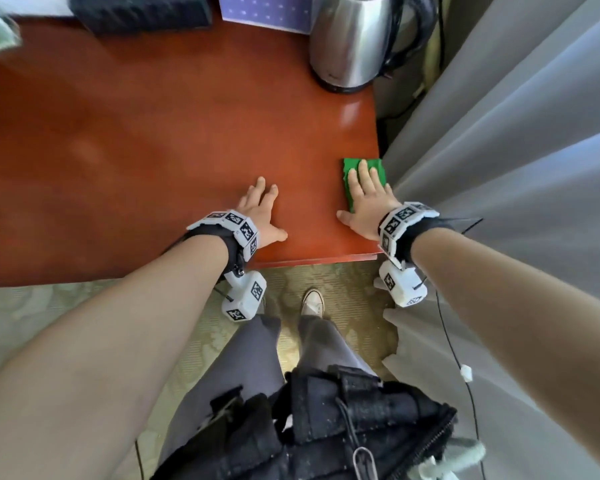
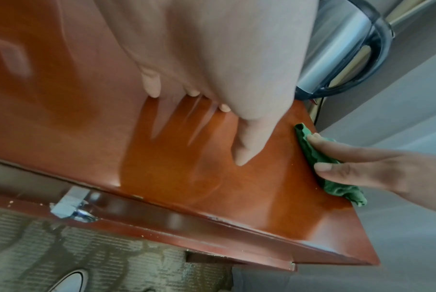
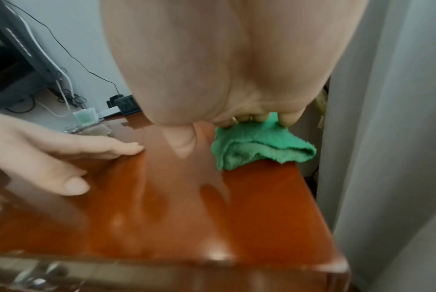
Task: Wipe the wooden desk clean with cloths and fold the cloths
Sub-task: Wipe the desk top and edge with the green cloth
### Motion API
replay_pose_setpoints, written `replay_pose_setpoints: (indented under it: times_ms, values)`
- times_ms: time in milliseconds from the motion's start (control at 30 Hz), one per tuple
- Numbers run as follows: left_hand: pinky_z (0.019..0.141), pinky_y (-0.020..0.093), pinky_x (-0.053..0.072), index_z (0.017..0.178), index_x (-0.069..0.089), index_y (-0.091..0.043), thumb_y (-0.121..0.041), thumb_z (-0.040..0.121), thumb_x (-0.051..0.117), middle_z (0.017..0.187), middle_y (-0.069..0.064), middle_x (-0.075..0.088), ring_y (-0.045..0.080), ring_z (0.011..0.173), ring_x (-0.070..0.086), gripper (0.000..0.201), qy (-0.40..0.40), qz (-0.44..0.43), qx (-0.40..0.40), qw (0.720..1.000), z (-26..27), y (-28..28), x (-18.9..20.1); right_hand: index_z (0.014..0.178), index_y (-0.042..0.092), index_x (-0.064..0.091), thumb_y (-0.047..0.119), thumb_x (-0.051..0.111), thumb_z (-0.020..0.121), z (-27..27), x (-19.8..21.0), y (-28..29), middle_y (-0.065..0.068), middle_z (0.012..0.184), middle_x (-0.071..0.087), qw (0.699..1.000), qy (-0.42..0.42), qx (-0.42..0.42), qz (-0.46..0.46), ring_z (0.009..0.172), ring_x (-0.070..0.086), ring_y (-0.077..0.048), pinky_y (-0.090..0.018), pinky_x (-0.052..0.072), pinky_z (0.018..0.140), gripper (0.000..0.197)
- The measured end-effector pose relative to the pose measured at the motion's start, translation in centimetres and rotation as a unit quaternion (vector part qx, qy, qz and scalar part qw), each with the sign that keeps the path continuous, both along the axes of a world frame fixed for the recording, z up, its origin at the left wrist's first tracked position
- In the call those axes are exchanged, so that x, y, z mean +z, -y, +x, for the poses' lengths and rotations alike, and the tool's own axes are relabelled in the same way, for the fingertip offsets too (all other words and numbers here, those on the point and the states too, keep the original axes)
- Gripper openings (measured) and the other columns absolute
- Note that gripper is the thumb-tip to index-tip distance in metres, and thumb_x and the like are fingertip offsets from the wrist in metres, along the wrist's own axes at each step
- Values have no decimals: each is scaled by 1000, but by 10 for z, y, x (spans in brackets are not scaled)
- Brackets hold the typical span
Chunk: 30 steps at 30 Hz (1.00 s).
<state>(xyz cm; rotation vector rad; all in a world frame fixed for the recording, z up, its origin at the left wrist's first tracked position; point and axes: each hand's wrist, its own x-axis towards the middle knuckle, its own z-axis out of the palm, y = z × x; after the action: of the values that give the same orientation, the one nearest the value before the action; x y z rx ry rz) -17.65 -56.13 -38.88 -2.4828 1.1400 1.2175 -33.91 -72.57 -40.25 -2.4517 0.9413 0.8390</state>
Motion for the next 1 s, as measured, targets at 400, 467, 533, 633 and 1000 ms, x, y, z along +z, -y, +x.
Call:
replay_pose_setpoints:
  times_ms: [400,467,533,633,1000]
  values:
    - [91,45,50,143,36,-21,-38,91,57,140,4,38,26,120,50,59,90,-37,-98,990,25,36,21,154,18,-13,41,44,96,79,6,-5,-2,159,-26,997,28,14,67,149,-15,-21,-44,2,122,84]
    - [93,45,49,144,36,-19,-36,90,57,142,4,38,26,122,49,60,96,-65,-90,989,35,49,19,155,18,-10,31,43,96,104,10,2,-2,160,-24,996,36,-13,81,149,-15,-21,-44,2,122,81]
    - [96,42,46,147,31,-17,-34,90,59,148,4,32,27,127,45,66,101,-90,-91,987,45,59,15,155,18,-9,22,41,95,118,13,8,-2,160,-23,994,35,-31,97,149,-14,-21,-44,3,122,78]
    - [104,42,39,154,21,-15,-33,91,59,161,1,14,26,139,34,76,97,-117,-102,983,61,75,12,155,18,-11,11,40,92,132,15,17,-1,160,-24,994,30,-29,96,149,-16,-21,-44,3,122,81]
    - [118,38,23,154,27,-13,-22,92,55,164,3,12,21,149,17,68,73,-193,-193,959,91,119,8,91,27,74,9,51,82,120,40,89,-3,105,73,880,246,-403,45,107,61,-25,-30,47,97,32]
